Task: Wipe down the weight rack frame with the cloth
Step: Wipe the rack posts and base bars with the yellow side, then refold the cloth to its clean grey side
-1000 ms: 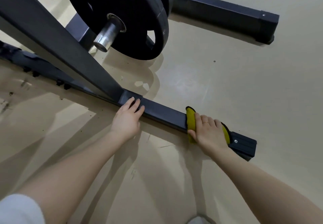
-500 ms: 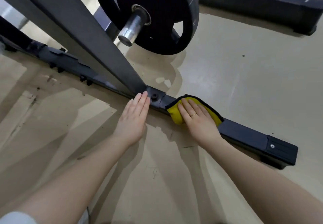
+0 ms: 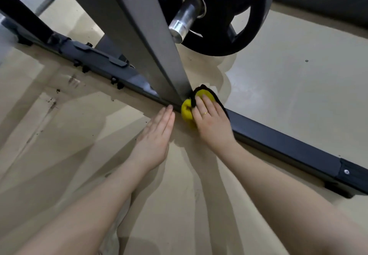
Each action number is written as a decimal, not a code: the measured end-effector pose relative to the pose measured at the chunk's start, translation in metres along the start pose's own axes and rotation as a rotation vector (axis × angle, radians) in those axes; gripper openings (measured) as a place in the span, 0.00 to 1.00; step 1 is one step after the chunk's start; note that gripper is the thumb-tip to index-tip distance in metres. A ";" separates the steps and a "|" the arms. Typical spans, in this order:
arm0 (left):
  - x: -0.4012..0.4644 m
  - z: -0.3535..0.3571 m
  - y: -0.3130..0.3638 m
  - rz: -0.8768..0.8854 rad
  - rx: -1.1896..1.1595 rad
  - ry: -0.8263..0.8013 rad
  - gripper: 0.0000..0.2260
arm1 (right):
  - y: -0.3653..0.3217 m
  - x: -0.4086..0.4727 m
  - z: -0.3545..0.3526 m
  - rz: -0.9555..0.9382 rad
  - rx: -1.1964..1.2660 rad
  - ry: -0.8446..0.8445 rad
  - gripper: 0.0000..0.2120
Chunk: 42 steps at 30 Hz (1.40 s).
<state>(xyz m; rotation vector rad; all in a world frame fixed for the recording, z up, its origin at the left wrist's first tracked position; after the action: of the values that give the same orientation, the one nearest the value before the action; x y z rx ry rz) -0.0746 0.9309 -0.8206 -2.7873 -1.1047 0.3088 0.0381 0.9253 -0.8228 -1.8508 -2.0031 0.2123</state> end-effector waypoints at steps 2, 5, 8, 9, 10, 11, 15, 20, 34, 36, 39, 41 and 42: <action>0.001 -0.003 0.006 0.011 -0.022 0.013 0.38 | 0.003 -0.010 -0.007 -0.138 -0.001 -0.046 0.15; 0.008 -0.016 0.027 0.102 -0.013 0.078 0.37 | 0.011 -0.017 -0.015 -0.105 0.067 -0.109 0.17; 0.017 -0.041 0.043 0.206 -0.103 0.194 0.31 | 0.017 -0.028 -0.017 -0.075 0.150 -0.156 0.22; 0.022 -0.049 0.043 0.211 -0.132 0.219 0.30 | 0.021 -0.033 -0.020 -0.094 0.162 -0.178 0.24; 0.026 -0.057 0.043 0.212 -0.157 0.234 0.30 | 0.026 -0.039 -0.024 -0.112 0.147 -0.201 0.25; 0.030 -0.066 0.043 0.217 -0.167 0.247 0.29 | 0.033 -0.046 -0.027 -0.120 0.120 -0.226 0.25; 0.040 -0.106 0.053 0.274 -0.117 0.280 0.28 | 0.046 -0.059 -0.038 -0.054 0.067 -0.332 0.18; 0.050 -0.148 0.063 0.242 -0.125 0.229 0.25 | 0.071 -0.053 -0.083 0.341 0.506 -0.239 0.02; 0.103 -0.263 0.114 0.044 -1.059 -0.105 0.12 | 0.081 -0.038 -0.293 0.038 1.010 0.095 0.10; 0.111 -0.271 0.116 0.069 -1.037 -0.090 0.09 | 0.083 -0.033 -0.305 0.015 1.031 0.063 0.07; 0.130 -0.283 0.118 0.151 -0.991 0.022 0.12 | 0.100 -0.019 -0.316 0.098 1.002 0.062 0.13; 0.148 -0.292 0.111 0.144 -0.977 0.114 0.12 | 0.114 -0.003 -0.313 0.191 0.988 -0.045 0.21; 0.159 -0.298 0.105 0.123 -0.979 0.140 0.11 | 0.118 0.008 -0.311 0.217 0.974 -0.126 0.25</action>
<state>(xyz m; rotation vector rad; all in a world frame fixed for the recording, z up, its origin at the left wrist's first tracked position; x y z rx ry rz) 0.1785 0.9514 -0.5745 -3.6087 -1.2895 -0.5818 0.2679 0.8968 -0.5834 -1.3854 -1.3351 1.1513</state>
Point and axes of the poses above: each hand's wrist, its own x-axis towards the middle knuckle, its own z-axis out of the palm, y = z × x, the point moved 10 cm from there along x, towards the middle knuckle, and after that the axes turned 15 degrees about x, right-handed, at the moved point
